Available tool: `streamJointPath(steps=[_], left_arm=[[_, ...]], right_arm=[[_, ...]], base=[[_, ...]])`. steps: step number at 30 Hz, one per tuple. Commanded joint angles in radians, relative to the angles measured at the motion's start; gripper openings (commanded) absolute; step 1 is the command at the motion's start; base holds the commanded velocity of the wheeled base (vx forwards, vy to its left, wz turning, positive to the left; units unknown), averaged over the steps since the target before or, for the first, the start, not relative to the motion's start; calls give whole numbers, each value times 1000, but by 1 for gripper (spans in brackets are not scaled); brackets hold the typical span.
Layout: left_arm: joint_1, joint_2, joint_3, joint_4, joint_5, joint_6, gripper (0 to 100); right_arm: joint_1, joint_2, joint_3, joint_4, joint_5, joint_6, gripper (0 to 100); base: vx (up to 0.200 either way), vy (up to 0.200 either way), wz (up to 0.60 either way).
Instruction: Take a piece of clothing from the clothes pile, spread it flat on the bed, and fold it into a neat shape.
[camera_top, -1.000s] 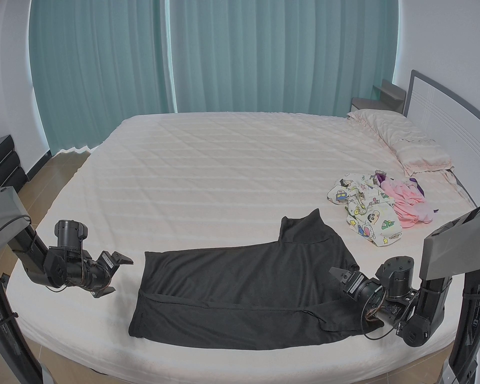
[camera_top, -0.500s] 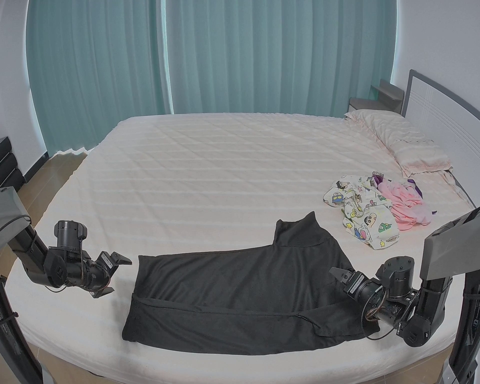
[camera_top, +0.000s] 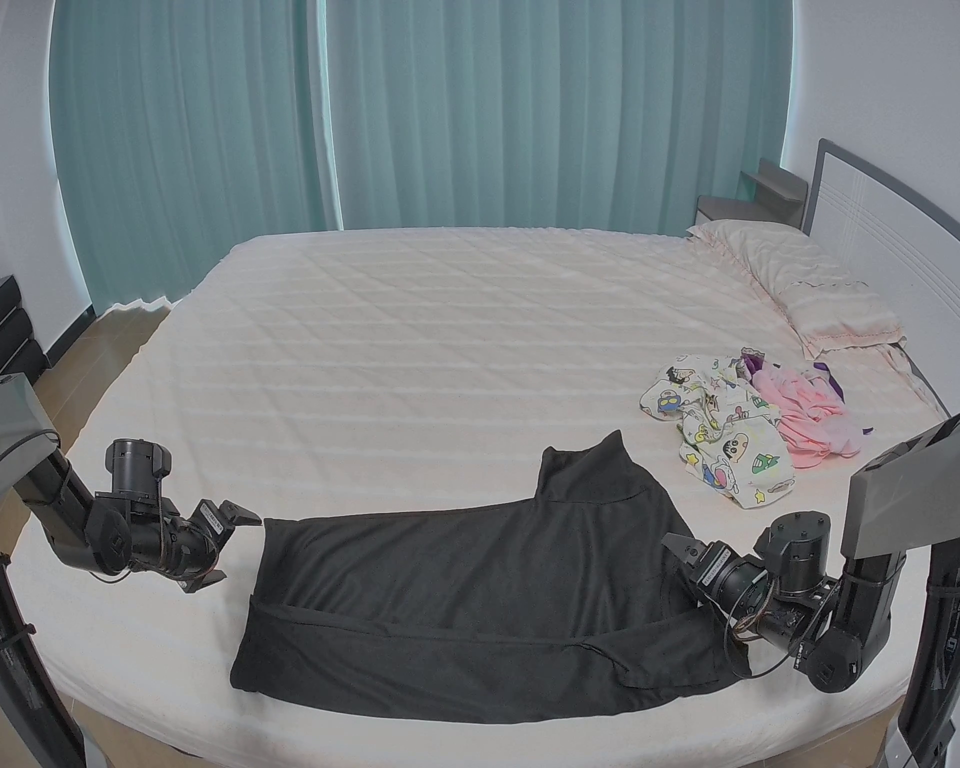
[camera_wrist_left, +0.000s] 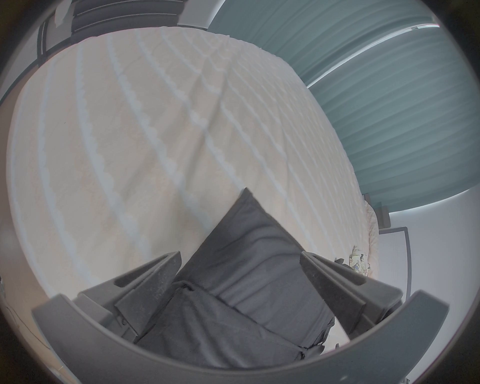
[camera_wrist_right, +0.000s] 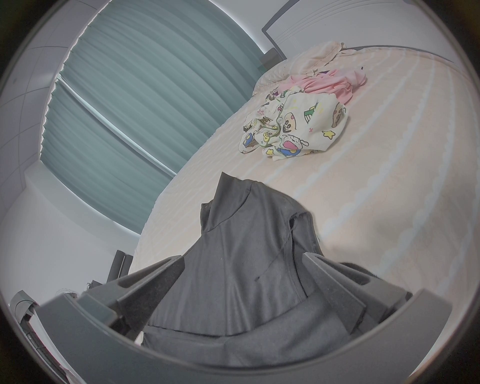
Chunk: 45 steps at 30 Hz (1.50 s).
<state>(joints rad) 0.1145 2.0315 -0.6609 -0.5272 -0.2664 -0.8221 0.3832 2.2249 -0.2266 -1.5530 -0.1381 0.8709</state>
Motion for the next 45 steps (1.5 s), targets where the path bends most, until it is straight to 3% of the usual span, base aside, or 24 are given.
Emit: streamJointPath(steps=[1,7,10,18,20,23,32,45], left_arm=[[-1,-4,1,-17,7,0,100],[-24,10,-19,-57,7,12,100],[-33,65,-57,-79,9,115,100],[-61,182,-152,-79,70,276,100],[-75,230,-160,-86,78,391,100],[-79,273,-172,-125,95,456,100],[-90,339,-206,-235,92,460,100],[-90,380,-252,-234,95,472,100]], right_arm=[[2,-1,0,-10,0,-3,100],[11,-1,0,-10,-2,-6,100],[13,-1,3,-10,-2,-6,100],[13,-2,12,-10,-2,-6,100],[13,-4,12,-10,-2,-6,100],[13,-4,12,-10,-2,-6,100],[14,-4,12,-10,0,-6,100],[25,2,12,-10,2,-6,100]], base=[[0,0,0],[0,0,0],[0,0,0],[0,0,0],[0,0,0],[0,0,0],[0,0,0],[0,0,0]])
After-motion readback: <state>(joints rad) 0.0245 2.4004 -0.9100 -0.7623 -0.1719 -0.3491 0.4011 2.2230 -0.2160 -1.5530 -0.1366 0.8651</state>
